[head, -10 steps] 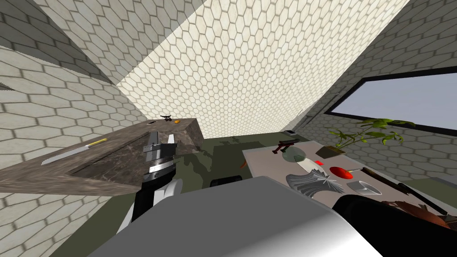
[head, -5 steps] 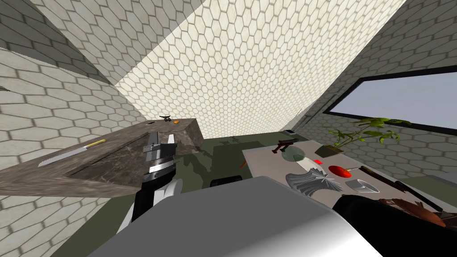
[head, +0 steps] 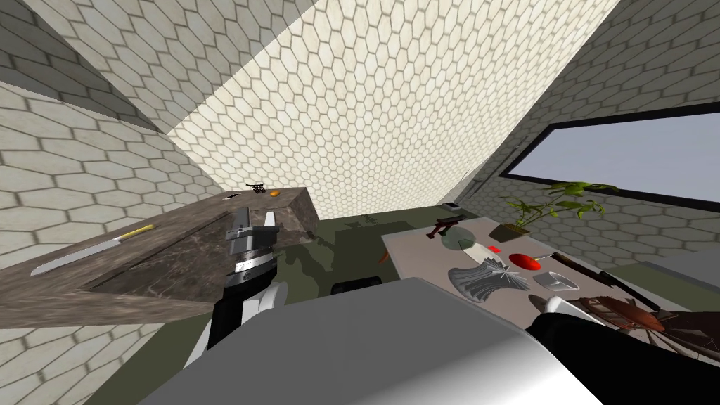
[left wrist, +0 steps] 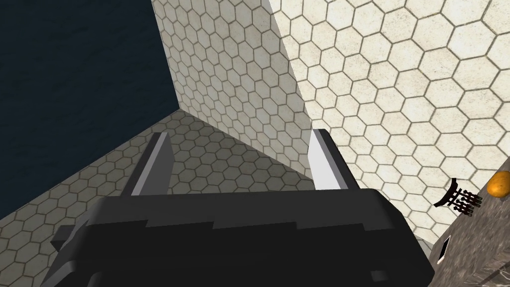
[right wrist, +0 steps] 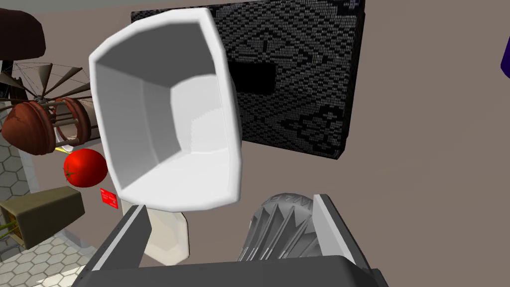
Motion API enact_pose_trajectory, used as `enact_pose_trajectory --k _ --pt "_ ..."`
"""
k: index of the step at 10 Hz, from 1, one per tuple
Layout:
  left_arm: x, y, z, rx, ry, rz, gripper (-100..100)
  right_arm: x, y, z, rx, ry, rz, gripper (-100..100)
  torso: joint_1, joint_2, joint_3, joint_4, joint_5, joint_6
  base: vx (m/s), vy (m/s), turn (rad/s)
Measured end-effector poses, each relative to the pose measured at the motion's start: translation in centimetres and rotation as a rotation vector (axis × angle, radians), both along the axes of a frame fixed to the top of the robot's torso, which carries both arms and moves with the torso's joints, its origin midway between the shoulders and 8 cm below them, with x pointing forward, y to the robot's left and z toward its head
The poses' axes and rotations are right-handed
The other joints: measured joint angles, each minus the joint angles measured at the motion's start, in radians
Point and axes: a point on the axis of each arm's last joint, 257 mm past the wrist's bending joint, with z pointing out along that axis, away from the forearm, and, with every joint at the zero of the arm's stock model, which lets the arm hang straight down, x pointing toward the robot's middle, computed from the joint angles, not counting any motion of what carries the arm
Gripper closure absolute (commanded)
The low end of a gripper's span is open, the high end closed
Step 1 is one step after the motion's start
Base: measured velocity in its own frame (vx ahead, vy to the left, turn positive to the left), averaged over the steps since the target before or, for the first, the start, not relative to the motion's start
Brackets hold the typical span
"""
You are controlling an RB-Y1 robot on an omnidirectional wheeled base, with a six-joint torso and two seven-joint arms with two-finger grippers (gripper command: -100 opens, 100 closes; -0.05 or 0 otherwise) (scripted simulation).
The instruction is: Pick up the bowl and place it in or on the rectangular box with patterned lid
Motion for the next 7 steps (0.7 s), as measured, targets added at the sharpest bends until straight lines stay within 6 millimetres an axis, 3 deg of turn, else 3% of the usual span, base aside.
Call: enact_pose_trajectory --k 3,4,7 --pt "0.0 0.0 0.0 0.000 0.000 0.000 0 2.3 -1.1 1.4 0.001 0.001 0.027 -100 -0.001 0.000 0.000 0.000 0.000 0.000 -0.006 0.033 -0.041" --pt "0.0 0.0 0.0 0.000 0.000 0.000 0 2.4 -1.1 1.4 0.003 -0.001 0.027 0 -0.002 0.000 0.000 0.000 -0.001 0.000 0.000 0.000 0.000" --pt "0.0 0.0 0.0 0.000 0.000 0.000 0 2.4 -1.1 1.4 0.002 -0.001 0.027 0 -0.003 0.000 0.000 0.000 -0.001 0.000 0.000 0.000 0.000"
